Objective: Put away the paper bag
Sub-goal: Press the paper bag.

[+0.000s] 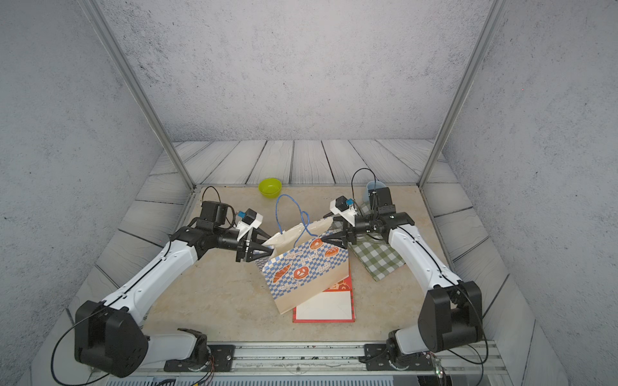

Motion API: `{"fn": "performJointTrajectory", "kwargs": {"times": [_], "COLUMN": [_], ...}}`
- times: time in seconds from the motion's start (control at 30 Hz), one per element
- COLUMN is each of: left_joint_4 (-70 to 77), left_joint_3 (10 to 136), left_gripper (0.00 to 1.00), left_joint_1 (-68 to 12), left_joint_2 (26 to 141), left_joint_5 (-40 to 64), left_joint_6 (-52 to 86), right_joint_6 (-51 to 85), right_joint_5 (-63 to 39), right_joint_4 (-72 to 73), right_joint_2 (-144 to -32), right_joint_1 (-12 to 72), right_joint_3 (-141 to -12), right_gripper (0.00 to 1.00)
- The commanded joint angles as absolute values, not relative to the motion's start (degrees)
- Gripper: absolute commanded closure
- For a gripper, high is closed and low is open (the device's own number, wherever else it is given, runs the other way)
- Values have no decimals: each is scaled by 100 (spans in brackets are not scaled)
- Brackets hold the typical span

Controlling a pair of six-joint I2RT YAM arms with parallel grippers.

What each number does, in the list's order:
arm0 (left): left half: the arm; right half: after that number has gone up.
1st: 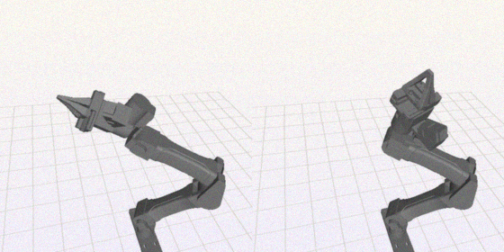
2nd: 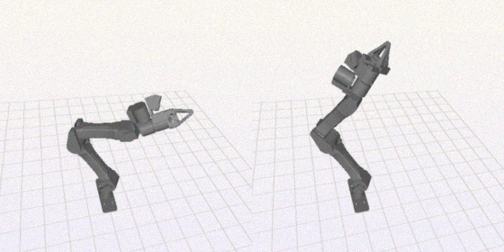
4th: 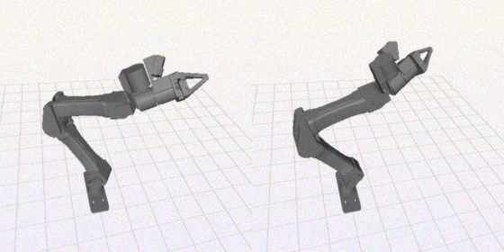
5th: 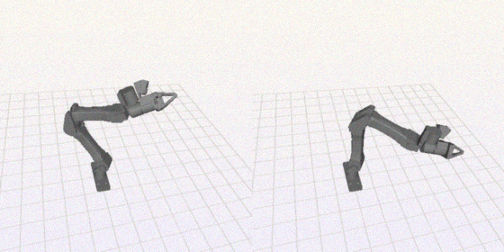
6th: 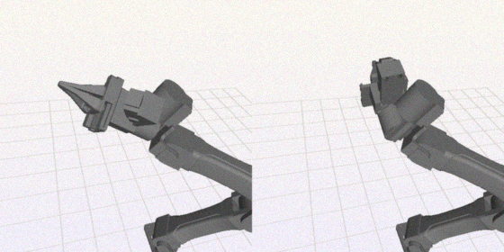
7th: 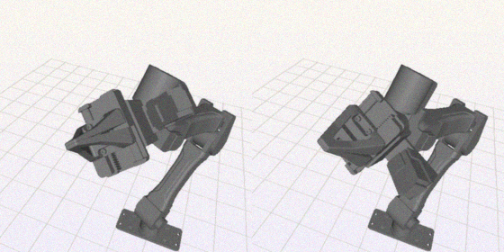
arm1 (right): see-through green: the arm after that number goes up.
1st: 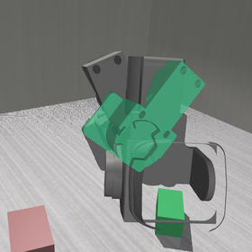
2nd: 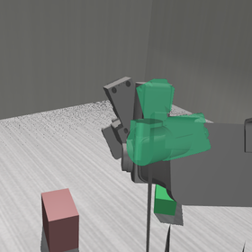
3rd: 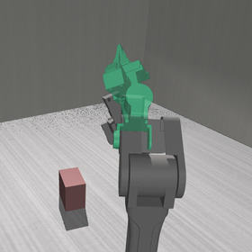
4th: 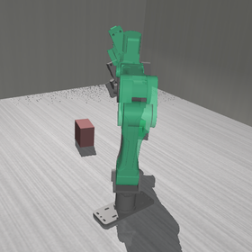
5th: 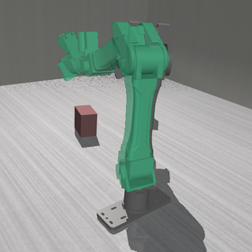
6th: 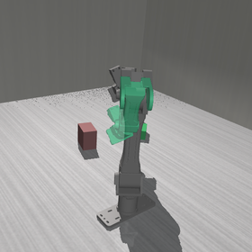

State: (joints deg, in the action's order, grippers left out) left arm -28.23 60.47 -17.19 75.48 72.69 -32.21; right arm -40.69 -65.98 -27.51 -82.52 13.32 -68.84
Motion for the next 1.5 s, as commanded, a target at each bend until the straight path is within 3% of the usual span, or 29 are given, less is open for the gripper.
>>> {"fn": "performJointTrajectory", "kwargs": {"times": [0.0,0.2,0.53,0.9,1.2,1.47], "left_joint_4": [-2999,-3085,-3339,-3331,-1003,-1009], "left_joint_3": [6215,6384,6506,6876,6100,5552], "left_gripper": [52,52,51,20,7,2], "left_joint_1": [-1775,-1780,-1785,-1669,-961,-992], "left_joint_2": [7612,7711,7736,7493,6365,4773], "left_joint_5": [7366,7388,7224,6290,5668,4606], "left_joint_6": [-3352,-3322,-3510,-3410,-1650,-815], "right_joint_6": [-4210,-4918,-5248,-5265,-5265,-4251], "right_joint_5": [-6548,-6517,-6395,-6310,-6372,-6486], "right_joint_4": [-2873,-3697,-3946,-4076,-4112,-3350], "right_joint_2": [-8379,-8555,-8604,-8525,-8466,-8051], "right_joint_1": [1385,1435,1465,1471,1468,1467], "right_joint_3": [-7034,-7304,-7468,-7559,-7558,-7383], "right_gripper": [20,37,53,72,86,94]}}
